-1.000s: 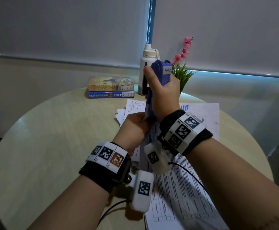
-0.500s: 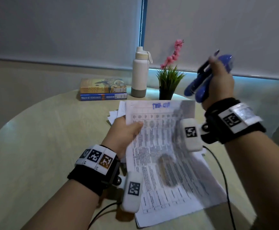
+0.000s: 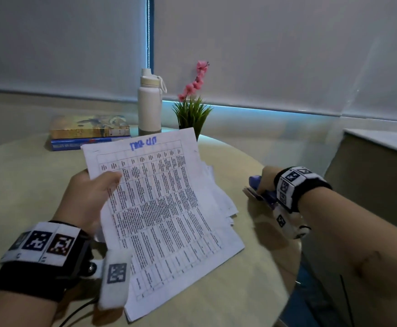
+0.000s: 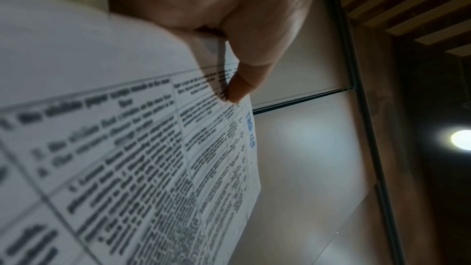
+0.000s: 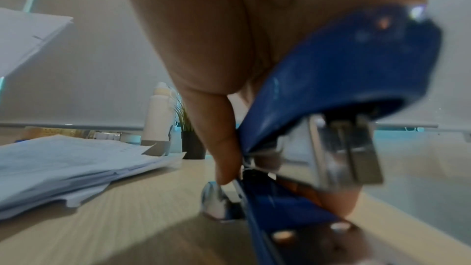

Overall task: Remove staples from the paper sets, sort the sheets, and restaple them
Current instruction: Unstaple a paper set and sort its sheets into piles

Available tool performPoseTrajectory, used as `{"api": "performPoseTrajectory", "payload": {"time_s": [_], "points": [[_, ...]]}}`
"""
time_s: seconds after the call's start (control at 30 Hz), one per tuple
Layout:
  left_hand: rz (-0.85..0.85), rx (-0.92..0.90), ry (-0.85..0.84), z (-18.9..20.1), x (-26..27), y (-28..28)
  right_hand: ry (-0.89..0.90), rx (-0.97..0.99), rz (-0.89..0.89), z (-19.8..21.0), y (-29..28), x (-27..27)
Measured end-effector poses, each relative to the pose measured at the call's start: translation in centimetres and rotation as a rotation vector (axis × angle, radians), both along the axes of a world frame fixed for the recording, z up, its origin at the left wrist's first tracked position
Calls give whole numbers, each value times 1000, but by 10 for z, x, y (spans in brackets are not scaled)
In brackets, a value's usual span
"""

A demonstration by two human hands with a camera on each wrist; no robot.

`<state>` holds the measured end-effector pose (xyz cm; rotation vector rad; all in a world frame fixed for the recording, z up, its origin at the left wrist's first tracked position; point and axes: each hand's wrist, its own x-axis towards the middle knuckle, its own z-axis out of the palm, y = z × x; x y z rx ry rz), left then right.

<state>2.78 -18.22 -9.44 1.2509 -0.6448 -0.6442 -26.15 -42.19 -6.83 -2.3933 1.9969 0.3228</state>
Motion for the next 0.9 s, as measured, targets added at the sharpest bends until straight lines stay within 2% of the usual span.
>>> {"api": "performPoseTrajectory", "payload": {"time_s": [0.13, 0.23, 0.27, 0.33, 0.37, 0.43, 0.5, 0.57, 0.63, 0.7, 0.8, 0.9], "points": [[-22, -10, 13, -3, 2, 0, -22, 53, -12, -13, -5, -3], [-64, -30, 38, -4, 3, -1, -102, -11, -10, -5, 4, -4], [-77, -39, 43, -4, 3, -1, -210, -91, 15, 1, 9, -3], [-107, -78, 69, -3, 3, -1, -619, -182, 65, 17, 33, 3], [-123, -96, 83, -2, 3, 0, -882, -112, 96, 23, 51, 7], [-159, -120, 103, 2, 0, 2, -1271, 255, 186, 27, 89, 9], [-184, -135, 115, 5, -5, 5, -1352, 575, 281, 20, 116, 8], [-188, -150, 136, 8, -10, 6, -1337, 692, 370, 10, 134, 9], [-190, -162, 146, 12, -17, 6, -1355, 611, 359, 3, 146, 12], [-193, -142, 101, 15, -22, 4, -1458, 516, 282, -3, 151, 14], [-267, 26, -73, 20, -30, 9, -1710, 441, 213, -5, 158, 17], [-331, 153, -259, 25, -30, 18, -1820, 423, 200, -9, 167, 23]]}}
